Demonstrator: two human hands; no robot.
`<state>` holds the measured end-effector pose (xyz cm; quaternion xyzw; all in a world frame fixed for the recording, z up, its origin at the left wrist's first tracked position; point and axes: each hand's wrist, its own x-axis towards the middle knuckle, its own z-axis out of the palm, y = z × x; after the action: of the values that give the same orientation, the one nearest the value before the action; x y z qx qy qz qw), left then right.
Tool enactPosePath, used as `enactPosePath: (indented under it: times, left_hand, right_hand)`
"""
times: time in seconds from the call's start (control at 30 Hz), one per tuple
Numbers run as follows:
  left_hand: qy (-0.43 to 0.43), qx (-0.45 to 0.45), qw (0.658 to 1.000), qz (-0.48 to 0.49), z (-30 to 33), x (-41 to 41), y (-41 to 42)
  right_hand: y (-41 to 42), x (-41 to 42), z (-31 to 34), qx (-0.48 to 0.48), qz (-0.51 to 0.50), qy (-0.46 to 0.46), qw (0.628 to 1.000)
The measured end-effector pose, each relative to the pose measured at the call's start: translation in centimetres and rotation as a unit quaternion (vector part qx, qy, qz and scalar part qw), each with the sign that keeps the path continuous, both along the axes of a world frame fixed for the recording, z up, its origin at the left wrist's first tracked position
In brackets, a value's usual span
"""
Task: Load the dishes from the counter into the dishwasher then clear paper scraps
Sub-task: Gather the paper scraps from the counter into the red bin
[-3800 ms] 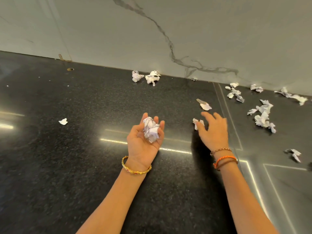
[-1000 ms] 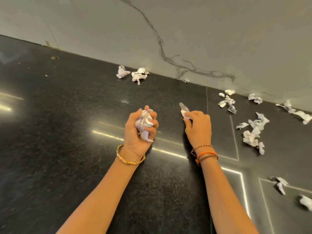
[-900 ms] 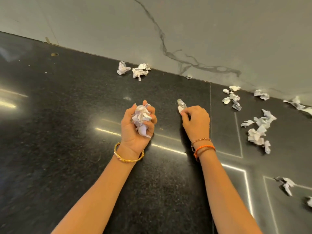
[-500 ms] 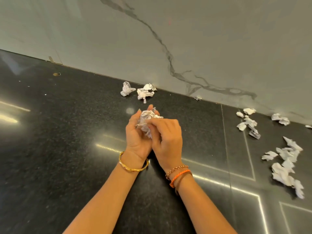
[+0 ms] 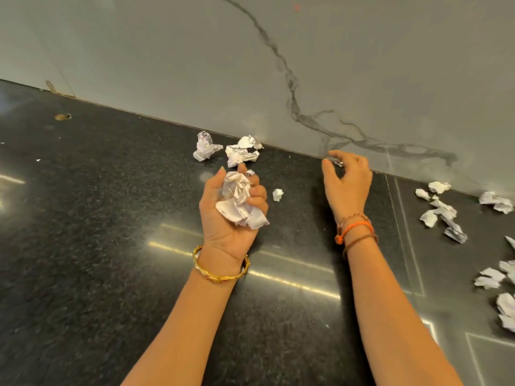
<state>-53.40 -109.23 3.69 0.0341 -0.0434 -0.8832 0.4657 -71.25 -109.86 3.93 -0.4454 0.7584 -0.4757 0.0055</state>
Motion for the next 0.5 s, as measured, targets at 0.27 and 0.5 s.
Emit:
enactPosePath:
  times: [0.27, 0.5]
  left_hand:
    - [-0.006, -0.005, 1.0, 0.001, 0.1, 0.7, -0.6]
    - [-0.042, 0.015, 0.998, 0.054, 0.1, 0.7, -0.7]
  right_hand:
    - [-1.9, -0.4, 0.3, 0.154, 0.009, 0.093, 0.984]
    - [0.4, 4.3, 1.3, -0.14, 0.207, -0.229, 0.941]
